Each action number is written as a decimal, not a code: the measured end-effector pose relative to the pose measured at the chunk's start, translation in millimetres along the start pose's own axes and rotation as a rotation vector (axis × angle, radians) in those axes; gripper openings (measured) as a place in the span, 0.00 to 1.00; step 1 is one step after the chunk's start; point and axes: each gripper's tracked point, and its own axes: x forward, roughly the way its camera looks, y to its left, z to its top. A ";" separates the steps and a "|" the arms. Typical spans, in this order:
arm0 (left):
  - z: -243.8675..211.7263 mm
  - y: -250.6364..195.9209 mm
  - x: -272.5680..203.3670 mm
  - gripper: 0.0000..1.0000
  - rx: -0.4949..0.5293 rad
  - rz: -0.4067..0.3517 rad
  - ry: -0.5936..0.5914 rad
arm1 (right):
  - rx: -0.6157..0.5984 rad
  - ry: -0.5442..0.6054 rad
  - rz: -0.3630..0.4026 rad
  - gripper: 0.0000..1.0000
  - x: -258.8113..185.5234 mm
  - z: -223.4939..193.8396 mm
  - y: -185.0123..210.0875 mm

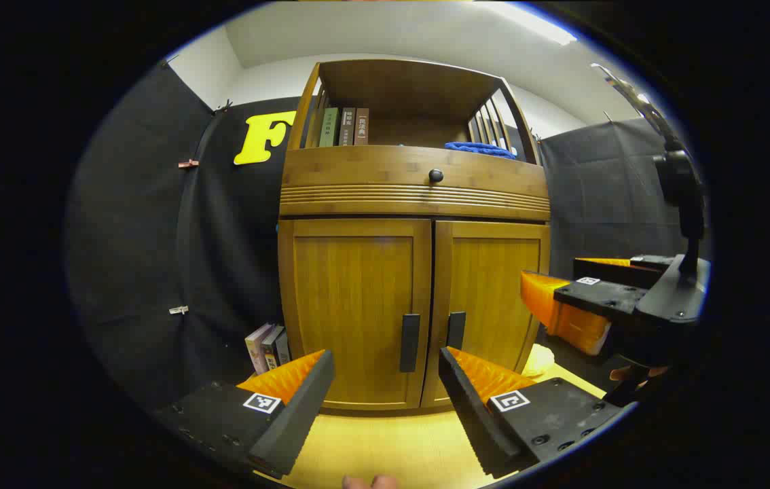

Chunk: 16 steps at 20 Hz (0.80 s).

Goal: Open the right door of the double-door shoe cabinet with the right hand, and open the left door with the left hand.

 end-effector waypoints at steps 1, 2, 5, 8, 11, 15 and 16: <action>0.4 1.7 0.5 0.96 -0.006 0.001 -0.003 | 0.024 0.005 -0.005 0.97 -1.7 -1.8 -2.8; -0.7 2.9 0.7 0.96 -0.011 0.001 -0.005 | 0.031 0.013 -0.022 0.97 -4.4 -4.9 -9.0; -0.1 3.1 1.3 0.96 -0.026 -0.018 -0.013 | 0.010 0.029 -0.075 0.97 -9.0 -12.3 -27.8; -1.2 -0.5 2.3 0.96 -0.028 -0.051 -0.017 | -0.018 0.033 -0.109 0.98 -14.5 -16.6 -39.3; -5.8 -3.5 2.8 0.96 -0.032 -0.078 -0.003 | -0.021 0.040 -0.115 0.97 -19.6 -18.8 -38.9; -1.9 -8.5 0.5 0.96 -0.019 -0.103 -0.018 | -0.021 0.028 -0.122 0.98 -25.4 -15.9 -35.7; -2.3 -8.3 0.0 0.96 -0.014 -0.102 -0.018 | -0.018 0.029 -0.121 0.97 -26.2 -15.8 -34.3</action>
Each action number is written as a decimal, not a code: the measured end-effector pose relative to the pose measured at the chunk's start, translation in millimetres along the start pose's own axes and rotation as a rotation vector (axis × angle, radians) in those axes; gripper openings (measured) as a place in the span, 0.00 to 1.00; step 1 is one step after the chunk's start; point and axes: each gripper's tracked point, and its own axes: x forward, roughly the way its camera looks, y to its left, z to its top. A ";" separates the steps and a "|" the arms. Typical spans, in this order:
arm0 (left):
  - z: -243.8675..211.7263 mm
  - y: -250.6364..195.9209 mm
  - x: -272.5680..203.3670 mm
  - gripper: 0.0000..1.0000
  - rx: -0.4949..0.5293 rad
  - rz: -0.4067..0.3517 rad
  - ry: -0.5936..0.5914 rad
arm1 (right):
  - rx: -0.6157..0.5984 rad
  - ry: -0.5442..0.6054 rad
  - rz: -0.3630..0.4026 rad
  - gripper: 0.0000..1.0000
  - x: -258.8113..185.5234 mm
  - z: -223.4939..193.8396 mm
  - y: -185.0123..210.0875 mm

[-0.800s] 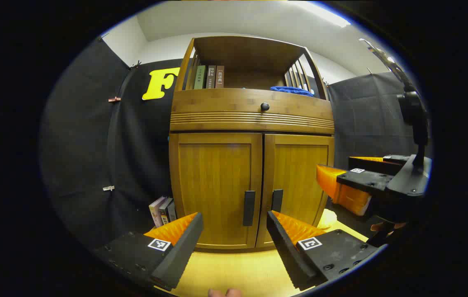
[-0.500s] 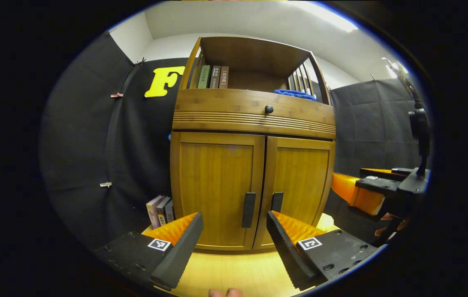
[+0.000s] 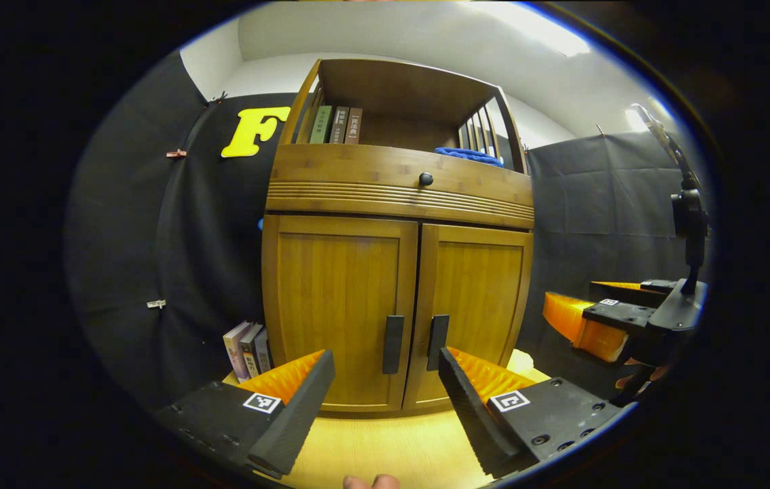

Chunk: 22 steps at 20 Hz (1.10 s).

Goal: Open the right door of the double-door shoe cabinet with the right hand, and open the left door with the left hand.

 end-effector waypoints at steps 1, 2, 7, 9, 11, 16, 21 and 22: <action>0.6 -0.7 -0.8 0.96 0.001 0.002 0.001 | -0.001 0.001 0.004 0.97 -0.8 0.1 1.2; 0.0 -2.2 -1.0 0.96 -0.001 -0.005 0.000 | -0.008 -0.004 0.005 0.98 -1.6 1.1 1.4; 2.9 -2.7 -2.5 0.96 -0.015 0.000 -0.011 | -0.034 -0.015 0.016 0.97 -1.2 1.5 0.0; 5.3 -0.6 -1.4 0.96 -0.013 0.002 -0.020 | -0.049 -0.013 0.017 0.97 1.2 0.3 -3.4; 5.1 -2.4 -0.4 0.96 -0.005 -0.010 -0.029 | -0.051 -0.010 0.030 0.97 3.0 -1.1 -1.9; 3.7 4.9 2.5 0.96 0.016 -0.001 -0.038 | -0.034 0.007 0.086 0.97 30.8 -13.7 12.8; -12.9 30.3 5.0 0.96 0.016 0.079 0.005 | 0.050 0.068 0.141 0.98 78.1 -53.9 40.6; -17.4 34.4 5.2 0.96 0.001 0.093 0.014 | 0.058 0.080 0.156 1.00 88.6 -63.7 48.1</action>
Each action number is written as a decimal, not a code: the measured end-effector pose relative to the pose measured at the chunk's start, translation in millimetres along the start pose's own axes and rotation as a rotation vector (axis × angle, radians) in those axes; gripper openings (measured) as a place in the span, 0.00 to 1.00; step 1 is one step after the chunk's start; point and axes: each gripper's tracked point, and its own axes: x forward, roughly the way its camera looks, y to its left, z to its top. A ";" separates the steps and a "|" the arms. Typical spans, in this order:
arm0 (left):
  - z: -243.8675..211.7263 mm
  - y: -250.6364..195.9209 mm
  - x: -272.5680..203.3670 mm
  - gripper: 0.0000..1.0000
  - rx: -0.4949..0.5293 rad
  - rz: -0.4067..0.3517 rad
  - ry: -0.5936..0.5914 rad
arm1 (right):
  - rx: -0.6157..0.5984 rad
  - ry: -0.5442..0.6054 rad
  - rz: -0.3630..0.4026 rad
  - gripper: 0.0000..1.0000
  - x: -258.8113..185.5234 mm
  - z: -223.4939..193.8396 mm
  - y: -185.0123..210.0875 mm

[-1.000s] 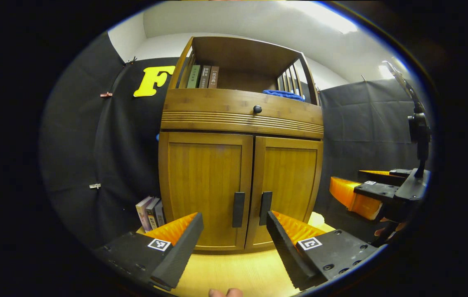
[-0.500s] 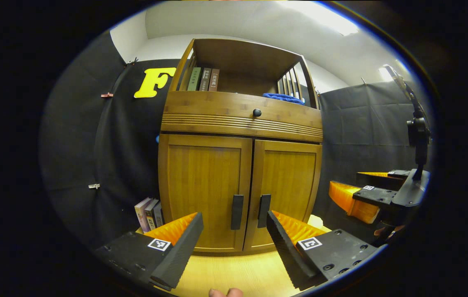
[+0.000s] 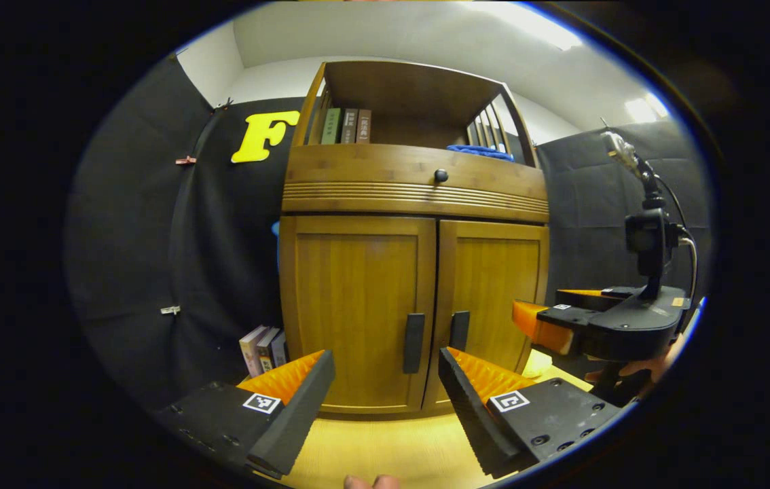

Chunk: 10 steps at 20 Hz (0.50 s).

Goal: Open the right door of the double-door shoe cabinet with the right hand, and open the left door with the left hand.

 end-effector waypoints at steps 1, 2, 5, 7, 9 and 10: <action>-3.8 2.9 1.2 0.96 -0.014 0.012 0.011 | 0.001 0.009 0.007 0.98 11.5 -8.1 2.8; -5.6 7.1 3.1 0.96 -0.024 0.028 0.019 | 0.002 0.014 0.013 0.98 23.2 -15.3 5.1; -5.1 15.1 5.7 0.96 -0.024 0.051 0.022 | 0.004 0.049 0.019 0.98 56.3 -33.9 12.6; 3.5 14.3 6.1 0.96 -0.009 0.040 0.002 | 0.008 0.088 0.030 0.98 72.5 -49.3 16.1; 6.7 15.8 7.9 0.96 0.008 0.028 -0.017 | 0.012 0.102 0.030 0.95 80.5 -56.4 18.9; 7.9 16.9 9.1 0.96 0.013 0.025 -0.019 | 0.010 0.108 0.029 0.93 87.1 -60.5 20.3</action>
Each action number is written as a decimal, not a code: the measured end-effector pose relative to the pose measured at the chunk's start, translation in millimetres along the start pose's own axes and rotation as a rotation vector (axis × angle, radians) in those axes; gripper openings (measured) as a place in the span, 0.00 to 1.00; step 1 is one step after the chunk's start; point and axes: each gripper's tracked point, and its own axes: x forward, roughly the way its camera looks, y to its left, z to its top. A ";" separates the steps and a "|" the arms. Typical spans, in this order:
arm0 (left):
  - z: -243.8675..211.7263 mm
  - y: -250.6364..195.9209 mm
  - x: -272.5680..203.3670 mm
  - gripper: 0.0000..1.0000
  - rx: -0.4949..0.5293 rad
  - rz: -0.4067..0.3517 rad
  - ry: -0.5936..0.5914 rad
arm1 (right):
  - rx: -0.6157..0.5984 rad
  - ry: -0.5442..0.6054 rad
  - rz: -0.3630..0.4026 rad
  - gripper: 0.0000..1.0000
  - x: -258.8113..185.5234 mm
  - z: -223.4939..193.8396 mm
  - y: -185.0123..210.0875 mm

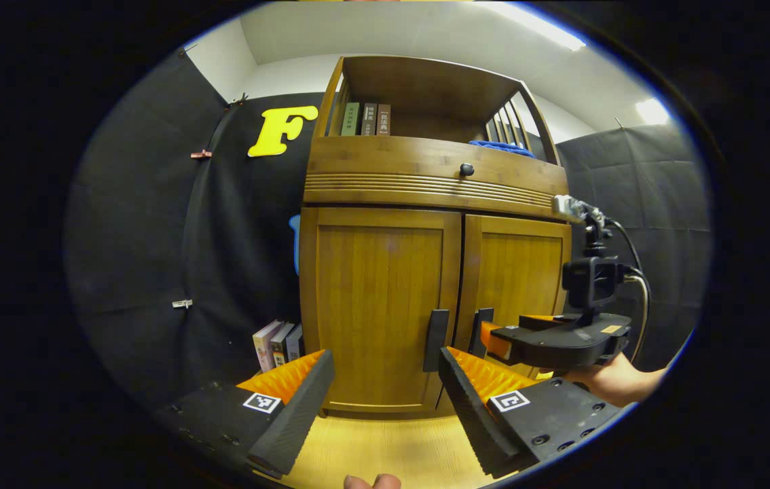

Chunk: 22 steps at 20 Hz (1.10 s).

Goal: Open the right door of the double-door shoe cabinet with the right hand, and open the left door with the left hand.

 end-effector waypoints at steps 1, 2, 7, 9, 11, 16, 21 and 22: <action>-0.7 0.0 1.2 0.96 0.002 -0.007 0.000 | 0.004 0.010 0.001 0.87 11.1 -6.1 3.0; -0.5 -0.2 2.2 0.96 0.003 -0.016 0.000 | 0.010 0.021 0.006 0.81 16.6 -10.2 7.1; -6.5 6.4 2.9 0.96 -0.009 -0.036 0.015 | 0.012 0.018 -0.033 0.48 41.0 -16.9 15.6; -8.3 11.8 0.6 0.96 -0.025 -0.034 0.021 | 0.008 0.051 -0.051 0.40 51.0 -30.4 17.0; -9.2 19.4 -2.7 0.96 -0.031 -0.021 0.023 | -0.001 0.024 -0.064 0.35 45.4 -22.0 14.3; -2.5 27.0 -11.0 0.96 -0.036 -0.008 0.012 | 0.003 0.033 -0.008 0.22 35.2 -22.5 15.0; -1.3 20.8 -17.9 0.96 -0.036 -0.007 0.007 | 0.022 0.024 0.057 0.22 -5.7 -17.1 9.6; -2.2 18.2 -18.1 0.96 -0.039 -0.007 0.007 | 0.023 0.023 0.068 0.22 -13.4 -15.9 4.1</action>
